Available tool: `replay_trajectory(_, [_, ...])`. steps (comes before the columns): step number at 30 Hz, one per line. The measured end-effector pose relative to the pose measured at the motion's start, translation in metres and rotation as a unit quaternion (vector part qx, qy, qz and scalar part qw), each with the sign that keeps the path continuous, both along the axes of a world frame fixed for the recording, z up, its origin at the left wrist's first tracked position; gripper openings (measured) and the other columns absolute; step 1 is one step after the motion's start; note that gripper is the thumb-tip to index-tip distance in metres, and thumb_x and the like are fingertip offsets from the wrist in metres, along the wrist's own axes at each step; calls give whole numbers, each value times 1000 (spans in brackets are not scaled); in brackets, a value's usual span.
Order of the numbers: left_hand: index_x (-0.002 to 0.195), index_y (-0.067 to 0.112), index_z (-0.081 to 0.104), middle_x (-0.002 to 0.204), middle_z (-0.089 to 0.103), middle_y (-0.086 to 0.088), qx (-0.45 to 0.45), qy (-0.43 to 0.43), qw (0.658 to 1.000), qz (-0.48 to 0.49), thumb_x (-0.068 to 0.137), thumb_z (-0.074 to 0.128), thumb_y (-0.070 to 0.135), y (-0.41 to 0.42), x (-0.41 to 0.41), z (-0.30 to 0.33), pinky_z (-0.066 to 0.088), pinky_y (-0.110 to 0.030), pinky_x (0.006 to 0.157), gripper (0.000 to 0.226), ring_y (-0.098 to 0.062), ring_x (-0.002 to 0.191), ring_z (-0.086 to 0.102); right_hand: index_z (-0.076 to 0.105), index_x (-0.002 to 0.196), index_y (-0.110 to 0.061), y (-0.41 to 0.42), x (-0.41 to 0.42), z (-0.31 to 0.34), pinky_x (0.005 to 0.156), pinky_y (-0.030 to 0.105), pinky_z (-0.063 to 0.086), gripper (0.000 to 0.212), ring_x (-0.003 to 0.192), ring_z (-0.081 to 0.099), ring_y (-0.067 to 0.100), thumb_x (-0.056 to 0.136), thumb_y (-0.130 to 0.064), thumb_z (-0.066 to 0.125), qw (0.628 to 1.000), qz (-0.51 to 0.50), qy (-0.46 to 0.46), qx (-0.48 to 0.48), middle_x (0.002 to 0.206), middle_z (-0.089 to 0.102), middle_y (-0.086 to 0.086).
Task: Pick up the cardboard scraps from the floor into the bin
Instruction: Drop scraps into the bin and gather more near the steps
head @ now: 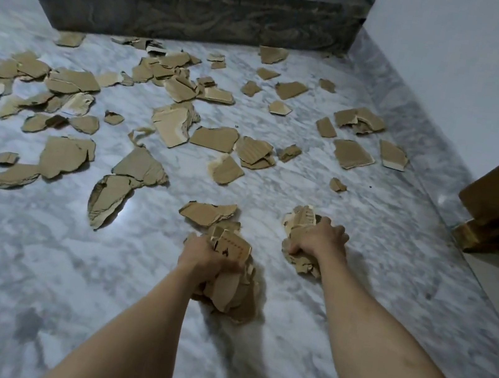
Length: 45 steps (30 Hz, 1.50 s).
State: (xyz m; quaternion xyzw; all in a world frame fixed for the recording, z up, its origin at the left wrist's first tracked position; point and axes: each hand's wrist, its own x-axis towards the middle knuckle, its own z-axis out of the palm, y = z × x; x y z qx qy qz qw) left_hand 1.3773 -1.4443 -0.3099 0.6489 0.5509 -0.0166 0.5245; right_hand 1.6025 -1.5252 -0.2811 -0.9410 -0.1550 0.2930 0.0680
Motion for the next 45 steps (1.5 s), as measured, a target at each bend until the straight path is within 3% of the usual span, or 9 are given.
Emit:
replay_trajectory(4, [98,10,74,98,75,-6,-47,-80,994,-51,68,91,14,17,-9,42,60,-40,86,34,-26,99,70,38,134,-15,0,-24,6,94,42,44,63,125,48,35,83,-24,73,994,66,-83,21,135,51,14])
replay_trajectory(10, [124,16,36,112,57,-8,-49,-54,996,-57,65,94,23,57,4,89,57,-46,88,83,-29,106,61,47,127,-15,-7,6,32,92,42,52,79,110,59,32,62,-22,91,974,-64,62,210,120,61,7])
replay_trajectory(14, [115,5,63,107,73,-13,-39,-48,997,-40,43,99,41,81,6,85,61,-45,85,88,-30,97,71,53,113,-7,-14,47,48,80,36,54,68,100,61,28,59,-9,94,944,-125,102,289,109,62,8])
replay_trajectory(18, [107,6,72,104,75,-13,-20,-55,997,48,51,98,40,87,8,62,61,-40,82,70,-30,94,72,61,101,-6,-16,51,42,63,27,49,51,80,63,19,61,-5,93,958,-50,163,231,100,67,10])
replay_trajectory(24, [122,2,59,115,67,-11,-4,31,997,71,60,97,32,72,27,12,55,-34,78,79,-28,100,64,7,158,-11,-4,33,-6,98,39,45,127,136,38,38,65,-27,92,991,46,124,36,154,33,18])
replay_trajectory(28, [133,7,46,127,58,-14,29,109,991,66,56,96,44,71,35,7,55,-42,91,98,-33,115,58,21,149,-10,-3,25,-10,100,45,42,115,138,24,38,62,-31,93,996,79,39,14,150,19,15])
replay_trajectory(33, [133,13,45,139,30,-15,51,200,976,72,56,90,58,57,44,10,41,-45,105,100,-38,132,28,32,138,-16,-4,23,-11,80,36,46,94,120,56,36,64,-27,89,995,84,31,44,134,55,13])
replay_trajectory(43, [98,17,69,94,76,-5,21,15,993,113,28,90,52,51,14,-7,60,-48,85,81,-26,89,72,54,114,-14,-9,8,-8,88,39,54,71,105,61,31,54,-17,94,970,-65,124,197,117,66,10])
replay_trajectory(45, [96,13,74,94,77,-7,3,-48,988,146,45,95,35,40,1,10,62,-46,82,59,-27,89,73,55,111,-15,-1,-5,-5,87,37,53,66,104,62,31,57,-10,93,956,-87,126,249,115,67,8])
